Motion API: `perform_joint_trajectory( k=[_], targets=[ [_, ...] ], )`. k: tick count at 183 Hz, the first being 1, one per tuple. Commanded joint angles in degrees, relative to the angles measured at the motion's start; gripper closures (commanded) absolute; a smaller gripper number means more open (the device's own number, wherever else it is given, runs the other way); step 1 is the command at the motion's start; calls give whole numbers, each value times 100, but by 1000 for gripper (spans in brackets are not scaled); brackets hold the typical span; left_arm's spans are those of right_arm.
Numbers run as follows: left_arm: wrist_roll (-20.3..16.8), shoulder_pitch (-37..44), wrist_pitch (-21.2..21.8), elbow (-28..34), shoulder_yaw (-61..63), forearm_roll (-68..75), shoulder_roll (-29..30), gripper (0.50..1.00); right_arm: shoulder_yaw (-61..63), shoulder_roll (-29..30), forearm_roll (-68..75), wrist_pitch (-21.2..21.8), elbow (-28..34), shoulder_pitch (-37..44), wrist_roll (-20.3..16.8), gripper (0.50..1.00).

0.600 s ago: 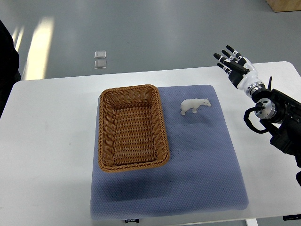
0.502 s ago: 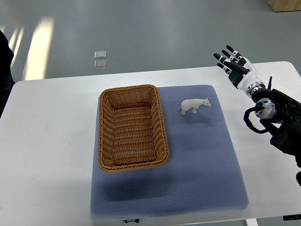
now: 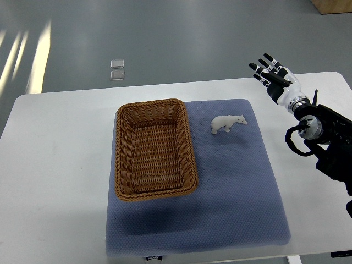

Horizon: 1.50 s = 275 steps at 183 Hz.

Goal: Place white bear in brown basket with right hand

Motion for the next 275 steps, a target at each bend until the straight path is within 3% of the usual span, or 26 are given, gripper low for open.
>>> perform_joint_trajectory(
  k=[1,275],
  targets=[
    [0,0,0,9,-6,1,0,500,-4,0,-1,15,-9,-1,9,568],
    [0,0,0,0,3,1,0,500,13,9,-45,-20,-9,25,44,568]
  ],
)
